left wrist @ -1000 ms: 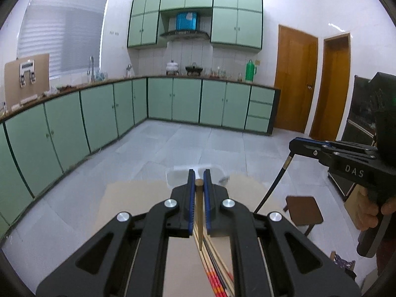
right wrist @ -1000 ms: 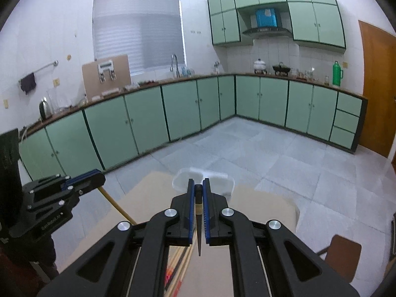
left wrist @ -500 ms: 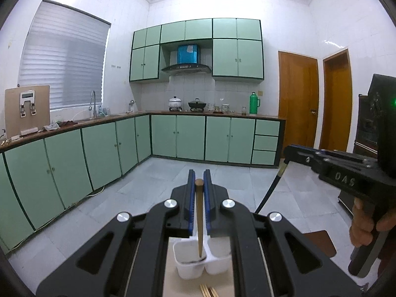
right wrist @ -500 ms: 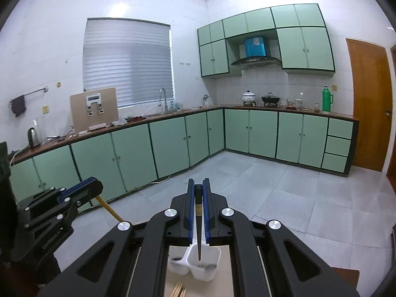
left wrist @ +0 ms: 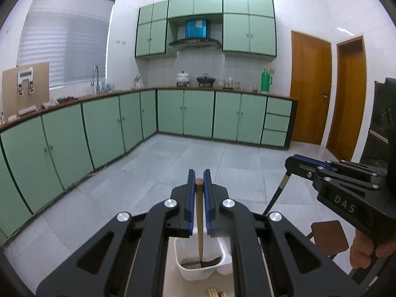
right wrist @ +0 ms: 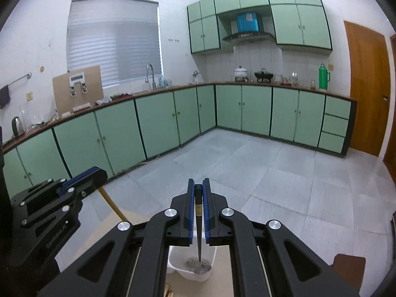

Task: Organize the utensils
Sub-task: 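Carry both chopsticks to the white holder and lower them into it, then open both tools to release the chopsticks in the holder, then withdraw both tools back toward the remaining chopsticks, then grasp a red-and-wood chopstick at its end with the right tool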

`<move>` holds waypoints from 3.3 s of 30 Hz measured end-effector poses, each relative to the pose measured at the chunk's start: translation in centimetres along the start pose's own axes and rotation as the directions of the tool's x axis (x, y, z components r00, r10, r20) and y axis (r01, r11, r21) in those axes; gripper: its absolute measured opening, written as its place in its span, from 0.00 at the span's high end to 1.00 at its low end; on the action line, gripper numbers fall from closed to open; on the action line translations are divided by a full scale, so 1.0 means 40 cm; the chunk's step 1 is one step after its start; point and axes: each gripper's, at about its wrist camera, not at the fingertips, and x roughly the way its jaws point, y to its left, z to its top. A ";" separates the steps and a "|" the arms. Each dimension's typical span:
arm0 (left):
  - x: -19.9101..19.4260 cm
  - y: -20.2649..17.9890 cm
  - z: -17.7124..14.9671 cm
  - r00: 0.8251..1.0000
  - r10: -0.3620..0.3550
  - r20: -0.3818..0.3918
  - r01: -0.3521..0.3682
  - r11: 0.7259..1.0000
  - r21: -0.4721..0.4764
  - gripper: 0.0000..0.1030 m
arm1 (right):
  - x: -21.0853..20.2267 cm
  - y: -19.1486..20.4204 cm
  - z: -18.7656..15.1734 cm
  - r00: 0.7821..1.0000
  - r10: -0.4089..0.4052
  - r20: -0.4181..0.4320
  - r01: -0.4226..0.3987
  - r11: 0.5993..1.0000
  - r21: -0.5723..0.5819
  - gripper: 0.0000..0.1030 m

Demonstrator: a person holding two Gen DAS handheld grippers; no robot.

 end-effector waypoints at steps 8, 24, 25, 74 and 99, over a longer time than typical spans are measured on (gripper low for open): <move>0.047 0.044 -0.058 0.996 0.003 -0.086 -0.006 1.000 -0.026 0.93 | 0.039 -0.019 -0.052 0.998 0.011 -0.068 -0.010 1.000 0.011 0.93; -0.134 0.073 -0.114 0.998 0.024 -0.064 -0.028 0.998 -0.052 0.52 | -0.150 -0.073 -0.118 1.000 -0.024 0.013 0.023 0.996 0.090 0.35; -0.149 0.072 -0.125 0.997 0.025 -0.069 -0.028 0.998 -0.052 0.51 | -0.161 -0.071 -0.127 1.000 -0.024 0.014 0.022 0.996 0.091 0.33; -0.382 0.071 -0.702 0.868 0.038 -0.495 -0.064 0.997 -0.035 0.44 | -0.247 0.197 -0.759 0.912 -0.028 -0.409 0.032 0.999 0.004 0.85; -0.305 -0.066 -0.707 0.859 -0.014 -0.511 0.001 1.000 -0.025 0.44 | -0.295 0.059 -0.767 0.914 -0.078 -0.398 0.116 0.991 0.072 0.94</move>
